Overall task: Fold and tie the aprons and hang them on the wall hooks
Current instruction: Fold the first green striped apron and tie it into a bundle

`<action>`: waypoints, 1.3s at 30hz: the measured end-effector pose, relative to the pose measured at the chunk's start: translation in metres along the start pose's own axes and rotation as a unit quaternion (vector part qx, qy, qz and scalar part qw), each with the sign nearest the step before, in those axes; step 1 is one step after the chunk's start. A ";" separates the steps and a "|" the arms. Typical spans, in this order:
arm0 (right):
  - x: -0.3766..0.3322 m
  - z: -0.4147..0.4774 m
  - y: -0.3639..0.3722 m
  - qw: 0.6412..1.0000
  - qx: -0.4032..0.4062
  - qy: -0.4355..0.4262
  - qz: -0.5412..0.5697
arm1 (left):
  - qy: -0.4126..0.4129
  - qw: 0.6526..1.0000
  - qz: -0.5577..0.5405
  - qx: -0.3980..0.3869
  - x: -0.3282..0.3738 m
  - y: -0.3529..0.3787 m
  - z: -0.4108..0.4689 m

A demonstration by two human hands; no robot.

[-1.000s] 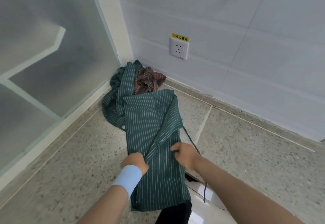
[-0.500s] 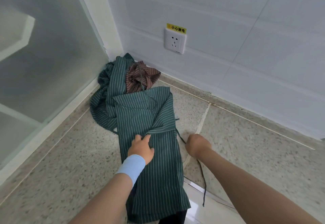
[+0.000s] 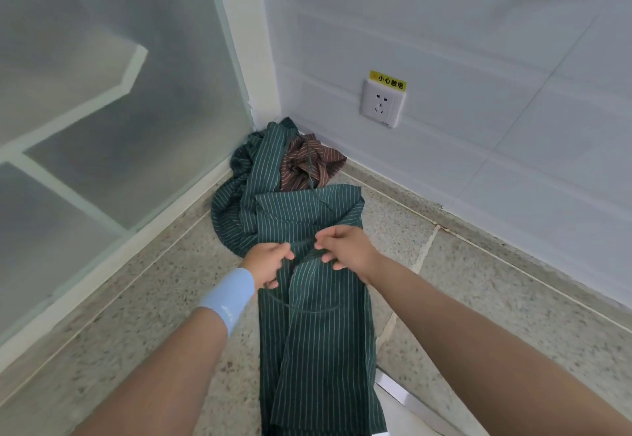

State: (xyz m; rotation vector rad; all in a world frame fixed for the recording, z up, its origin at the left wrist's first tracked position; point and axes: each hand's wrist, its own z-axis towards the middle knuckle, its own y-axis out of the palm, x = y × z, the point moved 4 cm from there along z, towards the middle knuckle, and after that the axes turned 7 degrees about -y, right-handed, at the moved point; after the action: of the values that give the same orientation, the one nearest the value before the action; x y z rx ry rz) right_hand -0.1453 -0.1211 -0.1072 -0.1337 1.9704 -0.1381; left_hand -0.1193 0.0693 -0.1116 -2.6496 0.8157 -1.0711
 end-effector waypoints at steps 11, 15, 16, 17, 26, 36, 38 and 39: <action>0.042 0.031 -0.015 0.975 0.037 0.013 -0.220 | 0.153 0.923 0.274 0.224 0.023 -0.022 0.043; 0.048 0.056 -0.036 0.958 0.110 0.018 -0.264 | 0.230 0.902 0.332 0.153 0.045 0.019 0.057; 0.050 0.066 -0.044 0.955 0.133 0.025 -0.264 | 0.243 0.897 0.340 0.146 0.053 0.027 0.065; 0.049 0.071 -0.050 0.955 0.151 0.034 -0.251 | 0.255 0.893 0.344 0.143 0.060 0.031 0.067; 0.048 0.132 -0.084 0.966 0.234 0.110 -0.016 | 0.328 0.867 0.366 0.081 0.130 0.073 0.113; 0.030 0.159 -0.102 0.967 0.194 0.160 0.043 | 0.272 0.849 0.452 0.038 0.137 0.098 0.146; 0.019 0.159 -0.102 0.974 0.191 0.109 0.046 | 0.247 0.860 0.445 0.031 0.138 0.100 0.149; 0.013 0.158 -0.099 0.979 0.174 0.086 0.064 | 0.234 0.878 0.416 0.031 0.140 0.100 0.150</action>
State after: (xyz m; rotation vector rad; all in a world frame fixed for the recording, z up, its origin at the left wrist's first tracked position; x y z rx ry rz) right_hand -0.0023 -0.2259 -0.1650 0.2398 2.0864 -0.4186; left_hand 0.0239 -0.0975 -0.1726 -1.6315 1.7396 -1.3964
